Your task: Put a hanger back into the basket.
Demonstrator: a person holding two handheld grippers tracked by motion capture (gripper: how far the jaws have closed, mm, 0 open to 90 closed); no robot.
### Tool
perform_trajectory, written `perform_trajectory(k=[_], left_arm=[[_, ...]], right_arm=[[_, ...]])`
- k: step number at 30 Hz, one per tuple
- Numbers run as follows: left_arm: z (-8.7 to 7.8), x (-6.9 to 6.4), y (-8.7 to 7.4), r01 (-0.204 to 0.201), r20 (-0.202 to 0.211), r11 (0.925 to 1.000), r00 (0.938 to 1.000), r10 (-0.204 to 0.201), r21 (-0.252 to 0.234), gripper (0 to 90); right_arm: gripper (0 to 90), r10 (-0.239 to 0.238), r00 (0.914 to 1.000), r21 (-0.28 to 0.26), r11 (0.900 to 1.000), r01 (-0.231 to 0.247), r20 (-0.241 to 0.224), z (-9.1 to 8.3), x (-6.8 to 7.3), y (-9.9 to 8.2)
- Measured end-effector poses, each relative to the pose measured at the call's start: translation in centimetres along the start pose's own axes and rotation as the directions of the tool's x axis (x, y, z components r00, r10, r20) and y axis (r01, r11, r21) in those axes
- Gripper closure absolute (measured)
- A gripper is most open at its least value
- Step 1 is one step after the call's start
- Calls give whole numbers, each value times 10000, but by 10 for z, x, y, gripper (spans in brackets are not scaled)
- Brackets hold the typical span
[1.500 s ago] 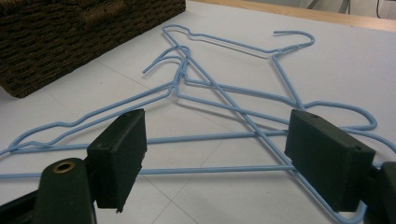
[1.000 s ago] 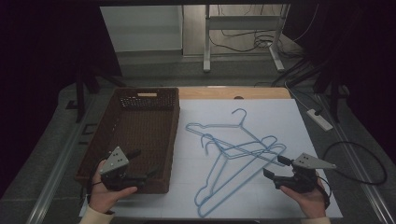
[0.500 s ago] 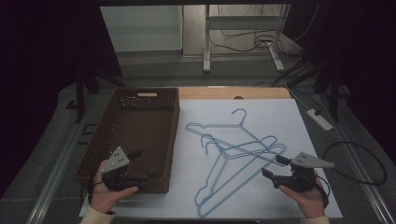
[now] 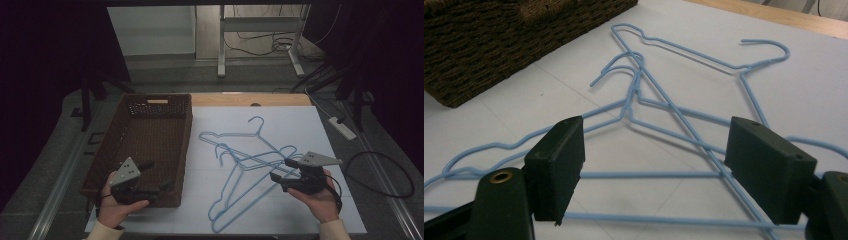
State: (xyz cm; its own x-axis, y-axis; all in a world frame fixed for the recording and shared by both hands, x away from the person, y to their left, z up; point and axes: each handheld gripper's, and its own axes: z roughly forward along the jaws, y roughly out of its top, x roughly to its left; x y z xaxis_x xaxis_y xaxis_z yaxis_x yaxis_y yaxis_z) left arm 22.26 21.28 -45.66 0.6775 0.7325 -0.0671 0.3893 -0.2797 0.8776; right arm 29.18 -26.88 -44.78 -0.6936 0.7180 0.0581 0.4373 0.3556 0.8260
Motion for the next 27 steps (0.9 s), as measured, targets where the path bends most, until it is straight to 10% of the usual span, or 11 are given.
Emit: perform_trajectory(k=[15, 27], left_arm=[[1, -5, 3, -77, -65, 10000, 9999, 77, -5, 162], [-1, -4, 3, -62, -30, 9999, 10000, 61, -89, 162]], right_arm=[[261, -500, 9979, 1413, 9884, 555, -415, 52, 10, 33], [328, -319, 9990, 2929, 9553, 400, -325, 98, 14, 45]])
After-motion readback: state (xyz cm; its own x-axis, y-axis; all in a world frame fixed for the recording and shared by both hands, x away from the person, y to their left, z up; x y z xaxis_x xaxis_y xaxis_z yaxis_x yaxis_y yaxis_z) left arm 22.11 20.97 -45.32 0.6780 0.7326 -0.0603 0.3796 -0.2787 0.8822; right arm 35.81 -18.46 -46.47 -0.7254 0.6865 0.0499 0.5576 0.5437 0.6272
